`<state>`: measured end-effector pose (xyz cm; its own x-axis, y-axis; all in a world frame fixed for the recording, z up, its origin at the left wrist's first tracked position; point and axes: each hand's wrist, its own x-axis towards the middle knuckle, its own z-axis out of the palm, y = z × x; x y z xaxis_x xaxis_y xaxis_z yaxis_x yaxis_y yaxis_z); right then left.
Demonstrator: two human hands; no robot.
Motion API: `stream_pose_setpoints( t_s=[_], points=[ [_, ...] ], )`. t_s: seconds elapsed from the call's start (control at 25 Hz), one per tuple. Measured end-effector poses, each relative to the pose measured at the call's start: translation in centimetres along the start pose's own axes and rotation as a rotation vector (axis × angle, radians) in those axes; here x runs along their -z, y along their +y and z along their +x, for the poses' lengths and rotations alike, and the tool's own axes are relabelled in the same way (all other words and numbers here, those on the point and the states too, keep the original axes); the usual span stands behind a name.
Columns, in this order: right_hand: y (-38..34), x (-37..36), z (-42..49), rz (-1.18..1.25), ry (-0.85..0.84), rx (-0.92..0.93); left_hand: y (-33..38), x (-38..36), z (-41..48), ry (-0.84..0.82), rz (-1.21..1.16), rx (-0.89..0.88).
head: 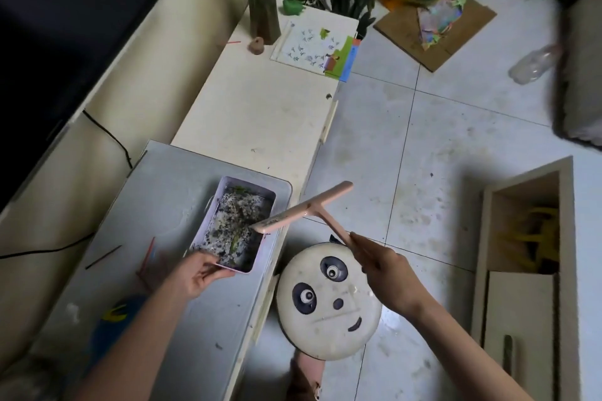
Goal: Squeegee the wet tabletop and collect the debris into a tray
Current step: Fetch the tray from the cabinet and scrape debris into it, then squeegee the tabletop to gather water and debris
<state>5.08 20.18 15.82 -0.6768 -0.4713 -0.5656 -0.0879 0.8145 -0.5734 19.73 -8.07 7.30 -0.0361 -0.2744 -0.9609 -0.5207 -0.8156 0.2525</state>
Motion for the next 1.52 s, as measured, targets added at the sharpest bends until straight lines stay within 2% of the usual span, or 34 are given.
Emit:
stream_pose_setpoints(
  t_s=[0.24, 0.32, 0.44, 0.56, 0.76, 1.0, 1.08, 1.16, 1.2, 1.36, 1.52],
  points=[
    [-2.2, -0.2, 0.8, -0.021, -0.001, 0.054, -1.5, 0.7, 1.1, -0.003, -0.027, -0.130],
    [-2.4, 0.4, 0.1, 0.017, 0.037, 0.065, -2.2, 0.6, 0.5, 0.048, 0.060, -0.171],
    [-2.2, 2.2, -2.0, 0.064, 0.109, 0.094, -2.8, -0.1, -1.6, 0.239, 0.340, -0.424],
    [-1.2, 4.4, -4.5, 0.077, 0.180, 0.111, -2.9, -2.8, -5.3, 0.163, 0.465, -0.698],
    [3.1, 9.3, -8.7, 0.088, 0.304, 0.058, -4.1, -11.8, -12.1, 0.028, 0.696, -0.925],
    [12.6, 16.1, -11.3, 0.168, 0.469, -0.030, -8.7, -24.9, -15.9, -0.232, 0.907, -0.845],
    [17.2, 19.0, -12.4, 0.191, 0.498, -0.068, -11.2, -30.9, -17.0, -0.258, 0.971, -0.844],
    [18.5, 20.7, -12.2, 0.183, 0.496, -0.066, -11.6, -33.0, -17.8, -0.269, 1.002, -0.831],
    [23.6, 23.6, -13.3, 0.202, 0.538, -0.092, -14.6, -39.0, -18.4, -0.311, 1.062, -0.834],
    [32.5, 28.6, -13.6, 0.163, 0.533, -0.128, -18.6, -49.0, -20.1, -0.277, 1.208, -0.841],
    [39.5, 31.7, -13.2, 0.182, 0.486, -0.195, -22.0, -57.5, -20.9, -0.167, 1.379, -0.977]
  ],
)
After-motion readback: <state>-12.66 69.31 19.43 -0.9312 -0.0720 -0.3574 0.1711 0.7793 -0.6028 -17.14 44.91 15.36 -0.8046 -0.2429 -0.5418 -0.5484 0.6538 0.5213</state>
